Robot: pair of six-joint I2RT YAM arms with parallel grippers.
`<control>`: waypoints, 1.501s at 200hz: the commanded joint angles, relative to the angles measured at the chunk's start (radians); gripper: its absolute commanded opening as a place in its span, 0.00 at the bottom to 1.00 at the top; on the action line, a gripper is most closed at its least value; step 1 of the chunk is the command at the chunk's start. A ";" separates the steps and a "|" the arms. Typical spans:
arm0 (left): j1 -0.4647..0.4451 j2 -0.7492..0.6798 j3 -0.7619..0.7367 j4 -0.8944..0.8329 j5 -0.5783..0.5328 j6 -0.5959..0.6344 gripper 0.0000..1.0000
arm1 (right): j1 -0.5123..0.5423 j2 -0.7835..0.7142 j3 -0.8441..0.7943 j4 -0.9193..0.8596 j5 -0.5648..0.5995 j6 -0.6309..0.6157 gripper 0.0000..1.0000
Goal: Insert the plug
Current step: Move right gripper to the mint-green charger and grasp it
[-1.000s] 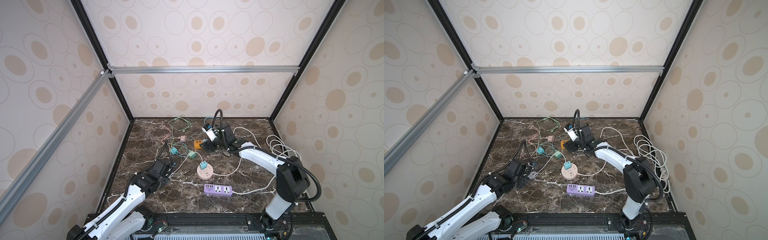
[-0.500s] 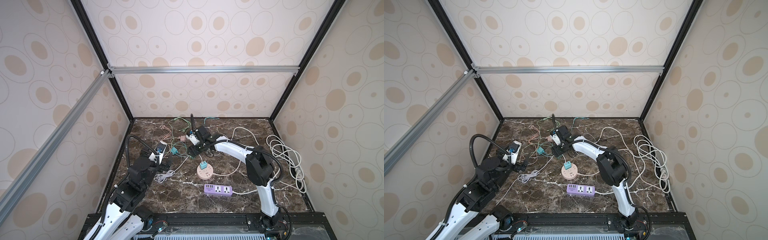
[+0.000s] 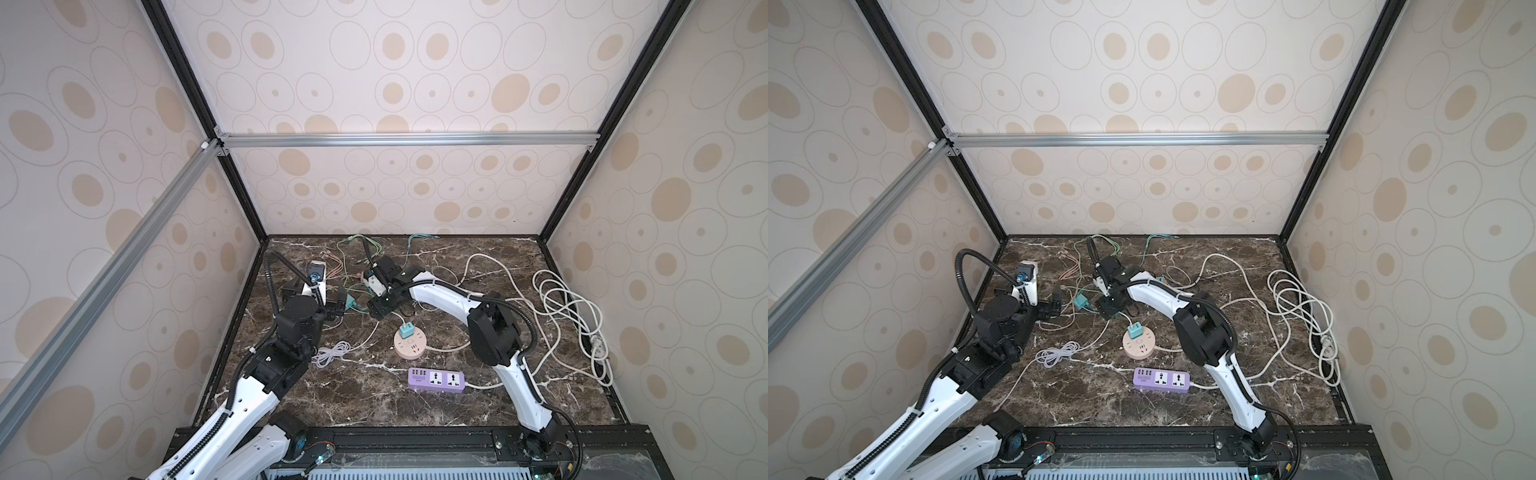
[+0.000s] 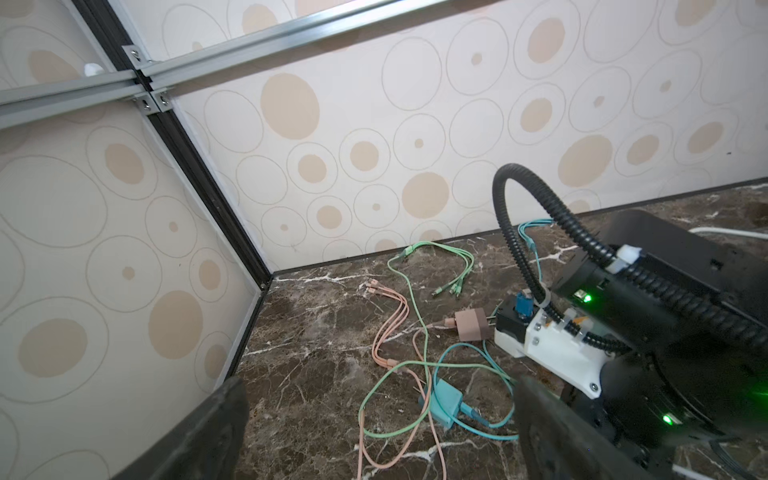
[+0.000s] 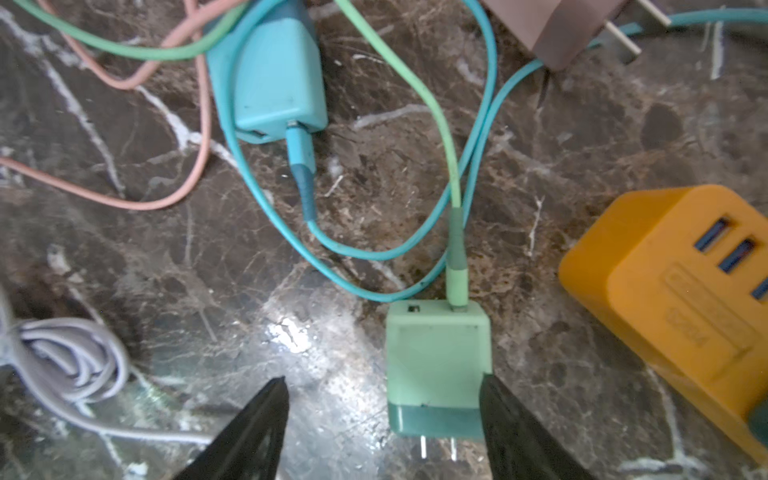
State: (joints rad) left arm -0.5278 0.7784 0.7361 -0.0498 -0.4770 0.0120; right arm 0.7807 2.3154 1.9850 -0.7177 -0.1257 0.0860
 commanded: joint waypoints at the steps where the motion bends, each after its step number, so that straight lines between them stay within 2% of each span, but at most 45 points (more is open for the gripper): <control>1: 0.008 -0.020 -0.017 0.048 -0.031 -0.034 0.98 | 0.007 -0.087 0.014 -0.012 -0.045 0.020 0.76; 31: 0.011 -0.026 -0.033 0.030 -0.056 -0.069 0.98 | -0.025 -0.112 -0.025 0.048 0.115 0.072 0.73; 62: 0.015 -0.024 -0.031 0.032 -0.078 -0.069 0.98 | -0.025 0.064 0.193 -0.183 0.196 0.001 0.57; 77: 0.016 -0.024 -0.028 0.031 -0.081 -0.066 0.98 | -0.024 0.113 0.246 -0.225 0.199 -0.009 0.51; 93: 0.018 -0.024 -0.032 0.029 -0.071 -0.070 0.98 | -0.021 0.127 0.247 -0.231 0.155 -0.032 0.51; 118: 0.018 -0.019 -0.035 0.021 -0.063 -0.079 0.98 | -0.014 0.123 0.217 -0.228 0.051 -0.068 0.61; 136: 0.020 -0.007 -0.029 0.008 -0.057 -0.091 0.98 | -0.009 0.128 0.206 -0.229 0.009 -0.072 0.64; 180: 0.024 0.025 -0.010 -0.002 -0.036 -0.103 0.98 | -0.005 0.169 0.199 -0.229 0.047 -0.060 0.65; 223: 0.029 0.049 0.001 -0.017 -0.032 -0.116 0.98 | 0.000 0.180 0.194 -0.232 0.078 -0.080 0.61; 246: 0.039 0.071 0.014 -0.037 -0.028 -0.140 0.98 | 0.005 0.183 0.189 -0.227 0.096 -0.095 0.55; 266: 0.061 0.096 0.022 -0.047 -0.003 -0.178 0.98 | 0.008 0.173 0.184 -0.213 0.123 -0.124 0.42; 278: 0.088 0.111 0.023 -0.050 0.045 -0.217 0.98 | 0.009 0.150 0.183 -0.200 0.154 -0.139 0.34; 300: 0.133 0.157 0.036 -0.057 0.189 -0.281 0.98 | 0.009 0.058 0.144 -0.134 0.186 -0.196 0.30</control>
State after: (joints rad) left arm -0.4358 0.8982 0.7162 -0.0803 -0.4339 -0.1684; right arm 0.7803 2.4752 2.1799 -0.8936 -0.0006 -0.0376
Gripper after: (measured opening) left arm 0.984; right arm 0.427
